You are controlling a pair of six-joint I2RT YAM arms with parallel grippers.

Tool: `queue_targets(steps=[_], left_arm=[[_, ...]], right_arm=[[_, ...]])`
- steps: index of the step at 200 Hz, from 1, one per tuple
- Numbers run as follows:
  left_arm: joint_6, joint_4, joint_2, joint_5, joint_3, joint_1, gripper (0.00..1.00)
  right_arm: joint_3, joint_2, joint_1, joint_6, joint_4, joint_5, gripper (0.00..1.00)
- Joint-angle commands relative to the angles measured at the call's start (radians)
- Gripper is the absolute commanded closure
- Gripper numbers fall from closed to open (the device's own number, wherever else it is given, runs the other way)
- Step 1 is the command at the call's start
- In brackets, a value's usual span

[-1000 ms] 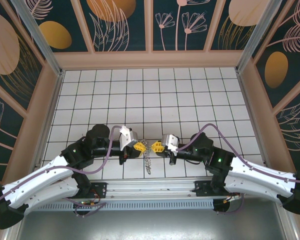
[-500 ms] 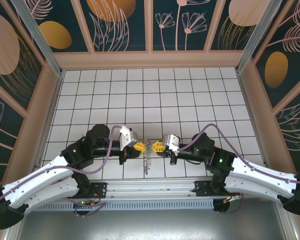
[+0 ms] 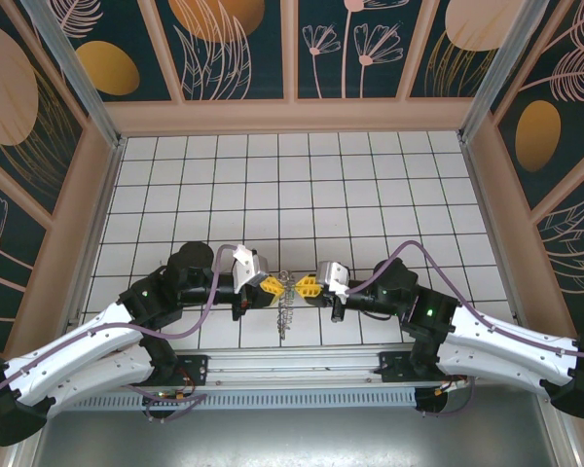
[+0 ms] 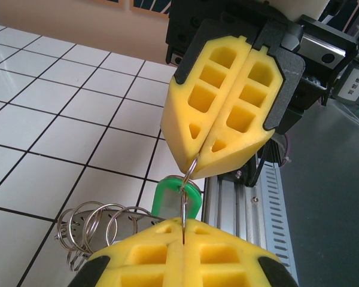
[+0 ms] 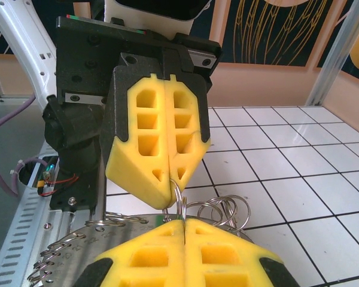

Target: Put the keys on the keyring

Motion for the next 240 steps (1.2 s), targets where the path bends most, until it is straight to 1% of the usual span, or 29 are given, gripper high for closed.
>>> queue_targets(steps=[1,73,240], left_arm=[[0.015,0.035,-0.002,-0.003,0.019,0.004,1.00],[0.015,0.030,-0.005,-0.005,0.017,0.003,1.00],[0.013,0.035,-0.003,0.002,0.018,0.005,1.00]], right_arm=[[-0.014,-0.009,0.006,0.019,0.022,-0.020,1.00],[-0.012,-0.029,0.006,0.021,0.012,-0.014,1.00],[-0.011,0.008,0.006,0.015,0.031,-0.003,1.00]])
